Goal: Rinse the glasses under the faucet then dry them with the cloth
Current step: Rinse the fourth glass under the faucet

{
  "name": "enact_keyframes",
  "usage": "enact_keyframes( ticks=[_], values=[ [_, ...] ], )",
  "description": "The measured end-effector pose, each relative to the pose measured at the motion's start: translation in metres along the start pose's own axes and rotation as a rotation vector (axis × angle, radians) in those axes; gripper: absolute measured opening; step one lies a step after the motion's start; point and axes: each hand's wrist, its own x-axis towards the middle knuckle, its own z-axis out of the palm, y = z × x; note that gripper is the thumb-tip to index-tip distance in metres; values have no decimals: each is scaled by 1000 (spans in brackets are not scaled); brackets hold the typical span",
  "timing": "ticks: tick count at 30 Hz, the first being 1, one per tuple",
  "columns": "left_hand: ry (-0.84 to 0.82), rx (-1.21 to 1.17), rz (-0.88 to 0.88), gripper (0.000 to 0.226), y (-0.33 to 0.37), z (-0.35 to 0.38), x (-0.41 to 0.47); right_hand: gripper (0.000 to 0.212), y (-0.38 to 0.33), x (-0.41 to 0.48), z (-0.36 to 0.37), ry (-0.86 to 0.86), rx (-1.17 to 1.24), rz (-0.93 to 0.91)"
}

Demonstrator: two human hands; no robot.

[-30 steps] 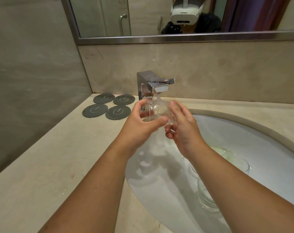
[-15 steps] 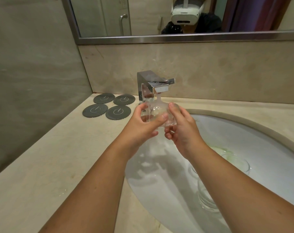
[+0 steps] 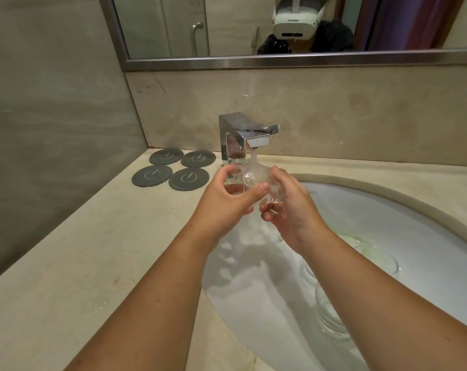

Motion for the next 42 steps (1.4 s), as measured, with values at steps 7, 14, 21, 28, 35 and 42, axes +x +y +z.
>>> enact_keyframes(
  ticks=[7, 14, 21, 28, 35, 42],
  values=[
    [-49, 168, 29, 90, 1, 0, -2, 50, 0, 6, -6, 106, 160, 48],
    [11, 239, 69, 106, 1, 6, -1, 50, -1, 8, -7, 152, 200, 96],
    [73, 263, 1, 109, 1, 19, 0, 33, 0, 7, -8, 138, 115, 73],
    [100, 193, 24, 89, -3, 22, 4, 34, 2, 4, -7, 119, 73, 99],
    [17, 189, 55, 86, -7, 15, 6, 55, 4, 6, -8, 180, 92, 133],
    [-50, 147, -42, 99, -8, 18, 3, 32, 3, 6, -8, 295, 63, -7]
  ],
)
